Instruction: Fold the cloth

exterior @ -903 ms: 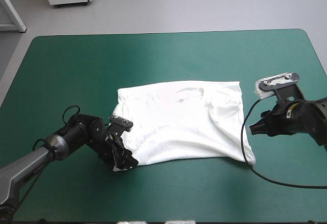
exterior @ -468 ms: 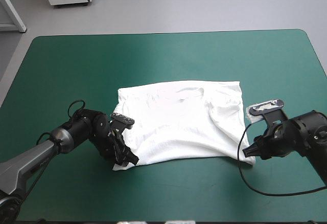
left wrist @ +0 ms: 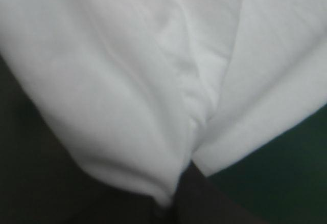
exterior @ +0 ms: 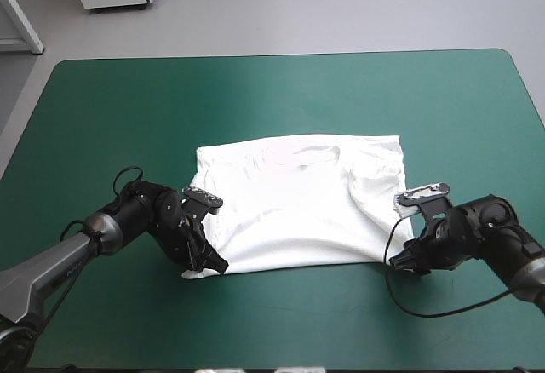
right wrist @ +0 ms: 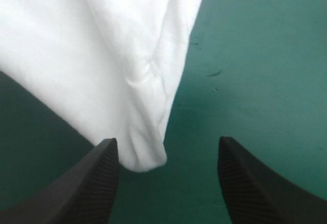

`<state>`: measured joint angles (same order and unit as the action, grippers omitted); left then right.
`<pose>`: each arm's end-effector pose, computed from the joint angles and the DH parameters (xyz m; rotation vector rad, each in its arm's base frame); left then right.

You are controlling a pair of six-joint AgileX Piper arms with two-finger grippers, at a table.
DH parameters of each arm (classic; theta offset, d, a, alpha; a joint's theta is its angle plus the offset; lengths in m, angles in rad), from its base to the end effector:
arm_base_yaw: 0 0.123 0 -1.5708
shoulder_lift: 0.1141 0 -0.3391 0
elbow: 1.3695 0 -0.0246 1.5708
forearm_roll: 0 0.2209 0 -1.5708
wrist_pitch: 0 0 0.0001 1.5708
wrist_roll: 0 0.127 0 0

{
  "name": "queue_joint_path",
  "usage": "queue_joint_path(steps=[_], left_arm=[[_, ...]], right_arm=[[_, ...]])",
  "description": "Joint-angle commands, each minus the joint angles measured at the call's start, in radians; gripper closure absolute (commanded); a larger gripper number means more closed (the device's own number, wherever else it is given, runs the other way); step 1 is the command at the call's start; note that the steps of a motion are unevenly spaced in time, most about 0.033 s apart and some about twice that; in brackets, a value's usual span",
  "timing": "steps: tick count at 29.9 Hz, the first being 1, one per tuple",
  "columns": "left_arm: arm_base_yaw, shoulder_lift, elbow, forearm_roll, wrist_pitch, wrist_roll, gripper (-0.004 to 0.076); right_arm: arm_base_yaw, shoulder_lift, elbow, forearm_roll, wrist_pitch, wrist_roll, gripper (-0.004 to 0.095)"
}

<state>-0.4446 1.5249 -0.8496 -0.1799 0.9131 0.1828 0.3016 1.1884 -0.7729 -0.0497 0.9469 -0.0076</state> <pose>0.2001 -0.1152 0.2339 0.7958 2.9783 -0.2377 0.1582 0.0438 0.2806 -0.4701 2.8036 -0.0008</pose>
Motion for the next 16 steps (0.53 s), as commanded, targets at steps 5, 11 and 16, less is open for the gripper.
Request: queue_joint_path(steps=[5,11,16], left_arm=[[-0.010,0.048,0.027,-0.061,-0.136,-0.001,0.0727],[-0.010,0.048,0.027,-0.063,-0.125,-0.001,0.0727],[-0.010,0.048,0.023,-0.063,-0.102,-0.005,0.0727]], right_arm=[[-0.001,0.128,-0.020,0.009,-0.096,-0.022,0.0348],[-0.001,0.216,-0.020,0.027,-0.100,-0.028,0.0398],[-0.001,0.230,-0.020,0.079,-0.100,-0.062,0.0667]])
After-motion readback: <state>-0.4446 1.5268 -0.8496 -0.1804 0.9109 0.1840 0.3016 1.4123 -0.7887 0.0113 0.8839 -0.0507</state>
